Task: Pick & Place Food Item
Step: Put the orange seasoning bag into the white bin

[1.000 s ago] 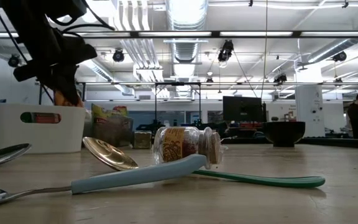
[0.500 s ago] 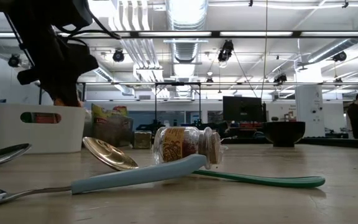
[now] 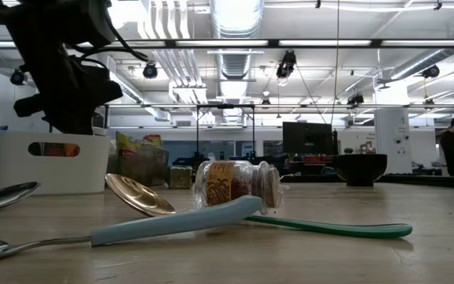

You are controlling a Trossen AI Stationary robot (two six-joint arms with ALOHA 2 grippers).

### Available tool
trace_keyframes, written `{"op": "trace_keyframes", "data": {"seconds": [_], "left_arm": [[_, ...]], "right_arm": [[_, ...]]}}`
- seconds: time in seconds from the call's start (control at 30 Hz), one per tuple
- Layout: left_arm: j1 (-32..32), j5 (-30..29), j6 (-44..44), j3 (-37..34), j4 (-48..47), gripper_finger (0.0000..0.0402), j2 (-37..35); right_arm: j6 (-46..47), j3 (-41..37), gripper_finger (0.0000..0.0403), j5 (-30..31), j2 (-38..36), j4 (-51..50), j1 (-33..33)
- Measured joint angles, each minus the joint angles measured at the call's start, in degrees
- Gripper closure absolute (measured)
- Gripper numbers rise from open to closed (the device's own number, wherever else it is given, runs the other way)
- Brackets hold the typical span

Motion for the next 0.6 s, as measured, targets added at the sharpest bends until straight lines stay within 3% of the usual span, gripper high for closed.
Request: {"op": "trace_keyframes", "data": {"seconds": [0.23,0.6], "left_arm": [[0.0,0.7,0.1,-0.1,0.0,0.0385,-0.1],[0.0,3.3,-0.1,0.0,0.6,0.0272,-0.1]], "right_arm": [[0.1,0.0,0.0039,0.0,0.0,0.0,0.0],[0.1,0.0,0.0039,0.0,0.0,0.0,0.0]]}}
